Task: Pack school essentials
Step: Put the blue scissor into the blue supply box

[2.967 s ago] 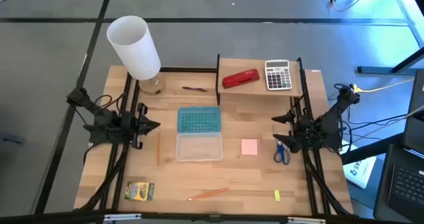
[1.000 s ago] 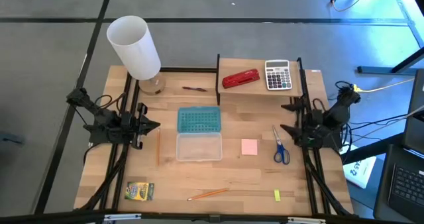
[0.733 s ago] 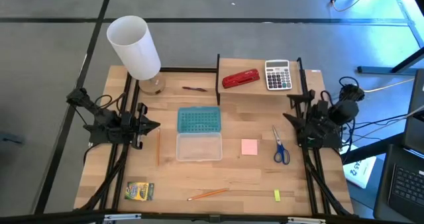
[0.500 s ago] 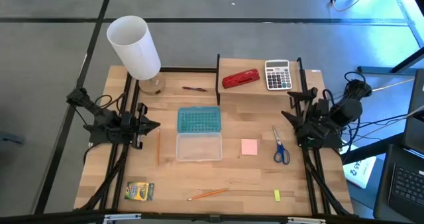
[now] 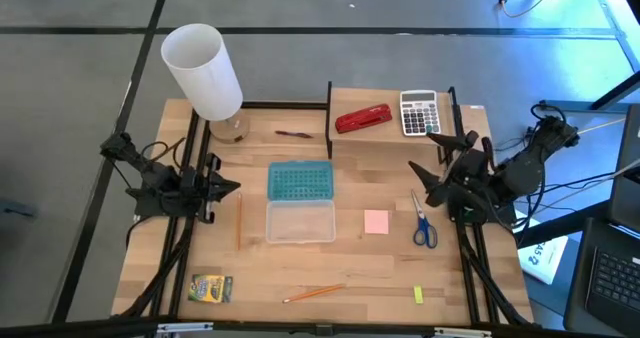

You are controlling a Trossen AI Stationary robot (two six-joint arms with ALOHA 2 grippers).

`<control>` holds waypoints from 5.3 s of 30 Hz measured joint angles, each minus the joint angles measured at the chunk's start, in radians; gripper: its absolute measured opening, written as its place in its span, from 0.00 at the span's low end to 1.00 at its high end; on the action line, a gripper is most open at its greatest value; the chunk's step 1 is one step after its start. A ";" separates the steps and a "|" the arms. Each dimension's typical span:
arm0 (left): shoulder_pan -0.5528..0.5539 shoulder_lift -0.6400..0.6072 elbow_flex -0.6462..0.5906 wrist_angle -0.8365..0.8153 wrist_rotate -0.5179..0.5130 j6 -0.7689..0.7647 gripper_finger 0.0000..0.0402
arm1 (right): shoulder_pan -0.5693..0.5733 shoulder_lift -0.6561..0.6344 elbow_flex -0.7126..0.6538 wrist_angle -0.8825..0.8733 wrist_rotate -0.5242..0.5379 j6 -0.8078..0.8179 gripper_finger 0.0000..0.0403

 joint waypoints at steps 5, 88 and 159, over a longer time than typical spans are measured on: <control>0.000 0.014 0.077 -0.050 0.003 0.027 0.00 | -0.088 0.060 0.100 -0.312 -0.299 0.207 0.98; 0.140 1.120 1.121 -1.012 0.239 -0.322 0.00 | -0.306 0.420 0.139 -0.945 -1.295 1.528 0.98; 0.141 1.130 1.121 -0.998 0.236 -0.446 0.00 | -0.143 0.788 0.130 -0.980 -1.287 1.862 0.69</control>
